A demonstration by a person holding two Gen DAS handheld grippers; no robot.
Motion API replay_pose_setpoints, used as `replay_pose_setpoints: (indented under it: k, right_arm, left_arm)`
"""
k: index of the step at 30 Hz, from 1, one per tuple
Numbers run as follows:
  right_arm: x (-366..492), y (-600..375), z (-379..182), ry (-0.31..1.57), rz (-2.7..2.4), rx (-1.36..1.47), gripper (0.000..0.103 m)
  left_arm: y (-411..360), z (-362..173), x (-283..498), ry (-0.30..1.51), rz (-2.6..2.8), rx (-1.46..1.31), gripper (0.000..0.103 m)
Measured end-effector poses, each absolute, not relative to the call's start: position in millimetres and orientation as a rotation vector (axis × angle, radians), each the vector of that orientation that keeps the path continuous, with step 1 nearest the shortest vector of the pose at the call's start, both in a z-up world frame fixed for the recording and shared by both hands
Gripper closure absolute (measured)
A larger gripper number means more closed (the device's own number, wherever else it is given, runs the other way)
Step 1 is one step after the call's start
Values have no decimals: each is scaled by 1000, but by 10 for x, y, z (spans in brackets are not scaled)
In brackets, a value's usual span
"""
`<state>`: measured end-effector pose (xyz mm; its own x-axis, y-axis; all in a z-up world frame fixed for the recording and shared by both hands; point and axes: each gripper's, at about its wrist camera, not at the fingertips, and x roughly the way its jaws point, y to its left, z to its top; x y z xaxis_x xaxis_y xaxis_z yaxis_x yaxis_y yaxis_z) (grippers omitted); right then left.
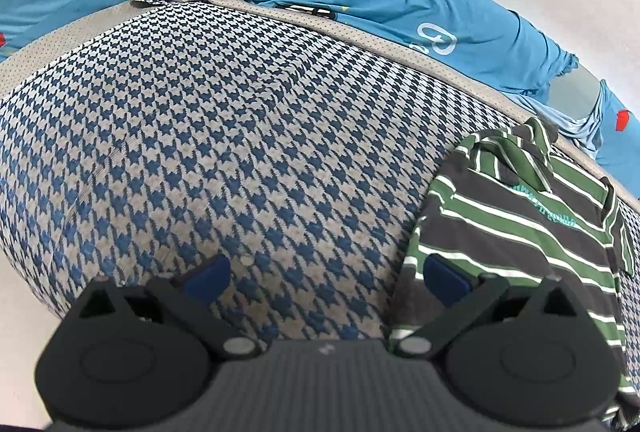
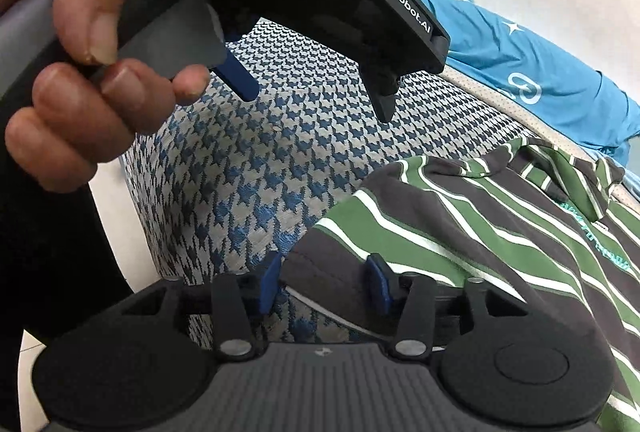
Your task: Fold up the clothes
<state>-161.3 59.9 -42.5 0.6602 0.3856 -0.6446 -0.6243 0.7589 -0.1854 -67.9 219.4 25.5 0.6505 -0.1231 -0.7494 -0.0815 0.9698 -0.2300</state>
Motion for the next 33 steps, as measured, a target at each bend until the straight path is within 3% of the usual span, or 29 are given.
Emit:
replay_pose_setpoints:
  k: [3,6,18,25,29,33]
  right_arm:
    - [-1566,565,-407,623,589,-381,85]
    - [-1475,506,-366,647,573,-318,95]
    - [-1458,642,-119,722,636,-73,96]
    - [-1343,709,-244,787,650,4,95]
    - [-1326,705,-301,811,686,35,82]
    - [-1469,605,-243,803,730,-7,82]
  left_arm:
    - [2195,265,-682,858,-20,-255,0]
    - [2196,282,-686,847,-9,-252,0]
    - [2433,428,-740,741,101,-249,0]
    - [2477,433,-745,734,121,-223,0]
    - [2422,433,-734,729,120,-208,0]
    - [2362,403,-718,739,104,-202,0]
